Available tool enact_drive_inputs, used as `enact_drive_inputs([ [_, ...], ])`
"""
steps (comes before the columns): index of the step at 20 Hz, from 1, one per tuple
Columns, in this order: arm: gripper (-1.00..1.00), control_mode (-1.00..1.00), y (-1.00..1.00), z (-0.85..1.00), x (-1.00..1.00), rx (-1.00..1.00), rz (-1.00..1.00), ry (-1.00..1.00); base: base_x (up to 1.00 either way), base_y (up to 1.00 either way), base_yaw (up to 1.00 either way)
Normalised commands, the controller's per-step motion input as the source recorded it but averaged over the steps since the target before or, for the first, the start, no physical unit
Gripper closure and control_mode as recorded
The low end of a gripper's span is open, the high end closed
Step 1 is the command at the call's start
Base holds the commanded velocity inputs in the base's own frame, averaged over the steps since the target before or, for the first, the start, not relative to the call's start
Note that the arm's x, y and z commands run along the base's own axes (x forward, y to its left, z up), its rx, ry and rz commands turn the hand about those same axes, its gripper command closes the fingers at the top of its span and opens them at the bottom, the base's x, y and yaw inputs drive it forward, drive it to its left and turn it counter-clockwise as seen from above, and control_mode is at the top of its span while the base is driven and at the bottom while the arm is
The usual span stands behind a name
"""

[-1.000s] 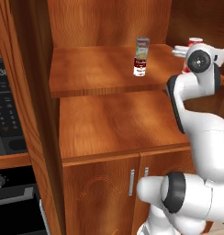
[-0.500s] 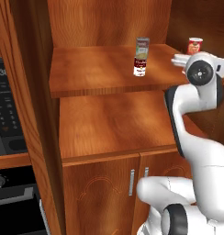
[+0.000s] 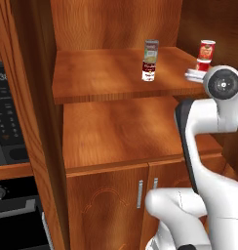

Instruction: Stack two cans on top of the other two cans in the cabinet.

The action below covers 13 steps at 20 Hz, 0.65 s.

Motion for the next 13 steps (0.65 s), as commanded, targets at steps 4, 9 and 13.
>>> enact_drive_inputs([
  [4,-1.0,-1.0,0.26,-0.21,-0.5,0.09,0.0,0.18,0.0,0.0,0.0],
  [9,-1.0,-1.0,0.26,-0.38,-0.39,0.05,0.02,0.17,0.0,0.0,0.0],
  [13,-1.0,-1.0,0.28,-0.51,-0.31,0.05,0.04,0.11,0.0,0.0,0.0],
])
